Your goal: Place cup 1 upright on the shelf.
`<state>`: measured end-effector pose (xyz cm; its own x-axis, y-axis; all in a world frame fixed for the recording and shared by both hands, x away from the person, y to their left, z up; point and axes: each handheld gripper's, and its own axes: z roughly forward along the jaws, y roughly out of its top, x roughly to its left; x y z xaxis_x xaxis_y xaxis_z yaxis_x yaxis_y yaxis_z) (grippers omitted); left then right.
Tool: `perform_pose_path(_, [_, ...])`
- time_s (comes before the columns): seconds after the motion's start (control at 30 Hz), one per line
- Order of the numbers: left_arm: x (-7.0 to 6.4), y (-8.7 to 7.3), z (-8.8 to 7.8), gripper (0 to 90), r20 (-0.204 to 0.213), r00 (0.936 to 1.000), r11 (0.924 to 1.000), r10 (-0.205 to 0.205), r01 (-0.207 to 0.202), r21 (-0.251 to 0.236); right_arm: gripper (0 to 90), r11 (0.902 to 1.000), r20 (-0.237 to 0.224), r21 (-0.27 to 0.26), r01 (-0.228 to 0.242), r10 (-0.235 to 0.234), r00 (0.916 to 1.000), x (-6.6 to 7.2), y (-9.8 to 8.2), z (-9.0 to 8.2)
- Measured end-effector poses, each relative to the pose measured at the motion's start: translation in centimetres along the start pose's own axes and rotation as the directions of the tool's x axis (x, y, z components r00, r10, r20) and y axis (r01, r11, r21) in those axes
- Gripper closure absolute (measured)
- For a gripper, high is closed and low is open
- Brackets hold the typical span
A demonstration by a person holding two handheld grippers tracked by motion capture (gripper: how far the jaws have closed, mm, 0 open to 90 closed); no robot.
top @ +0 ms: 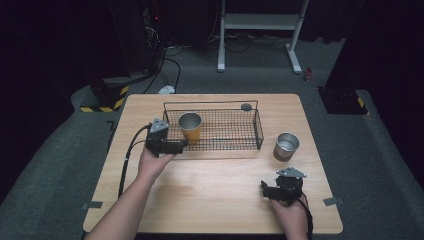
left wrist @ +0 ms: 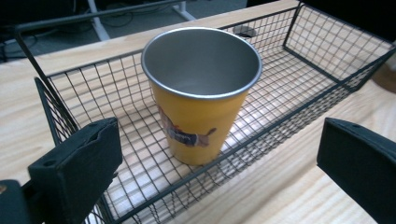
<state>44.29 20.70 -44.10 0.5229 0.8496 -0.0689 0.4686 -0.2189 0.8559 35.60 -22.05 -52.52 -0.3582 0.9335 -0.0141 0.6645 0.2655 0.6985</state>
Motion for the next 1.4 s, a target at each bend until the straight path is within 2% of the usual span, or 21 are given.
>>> perform_pose_path(0.3, [-0.2,-0.7,-0.8,2.6,-0.004,1.0000,1.0000,0.004,-0.004,-0.003,8.4,1.0000,0.000,0.000,0.000,0.000,1.0000,0.0,0.0,0.0])
perform_pose_path(0.4, [-0.1,-1.2,-1.2,3.3,0.016,0.9997,0.9998,-0.018,0.019,-0.006,8.4,1.0000,0.000,0.000,0.000,0.000,1.0000,0.0,0.0,0.0])
perform_pose_path(0.77, [0.3,-2.7,-2.2,5.5,0.015,0.9999,0.9999,-0.004,0.004,0.016,8.5,1.0000,0.000,0.000,0.000,0.000,1.0000,0.0,0.0,0.0])
perform_pose_path(1.03, [0.6,-4.4,-3.0,5.7,0.019,0.9998,0.9994,-0.001,0.000,0.035,8.5,1.0000,0.000,0.000,0.000,0.000,1.0000,0.0,0.0,0.0])
perform_pose_path(1.13, [0.7,-5.5,-3.3,5.7,0.019,0.9998,0.9988,0.000,-0.001,0.049,8.5,1.0000,0.000,0.000,0.000,0.000,1.0000,0.0,0.0,0.0])
perform_pose_path(1.3, [0.8,-6.8,-3.5,5.7,0.024,0.9996,0.9982,-0.015,0.014,0.059,8.4,1.0000,0.000,0.000,0.000,0.000,1.0000,0.0,0.0,0.0])
perform_pose_path(1.33, [0.9,-7.5,-3.7,5.7,0.039,0.9983,0.9970,-0.044,0.042,0.065,8.4,1.0000,0.000,0.000,0.000,0.000,1.0000,0.0,0.0,0.0])
perform_pose_path(1.37, [0.9,-7.5,-3.7,5.8,0.039,0.9983,0.9970,-0.044,0.042,0.065,8.4,1.0000,0.000,0.000,0.000,0.000,1.0000,0.0,0.0,0.0])
perform_pose_path(1.4, [1.1,-8.1,-3.8,5.8,0.042,0.9978,0.9952,-0.050,0.047,0.086,8.5,1.0000,0.000,0.000,0.000,0.000,1.0000,0.0,0.0,0.0])
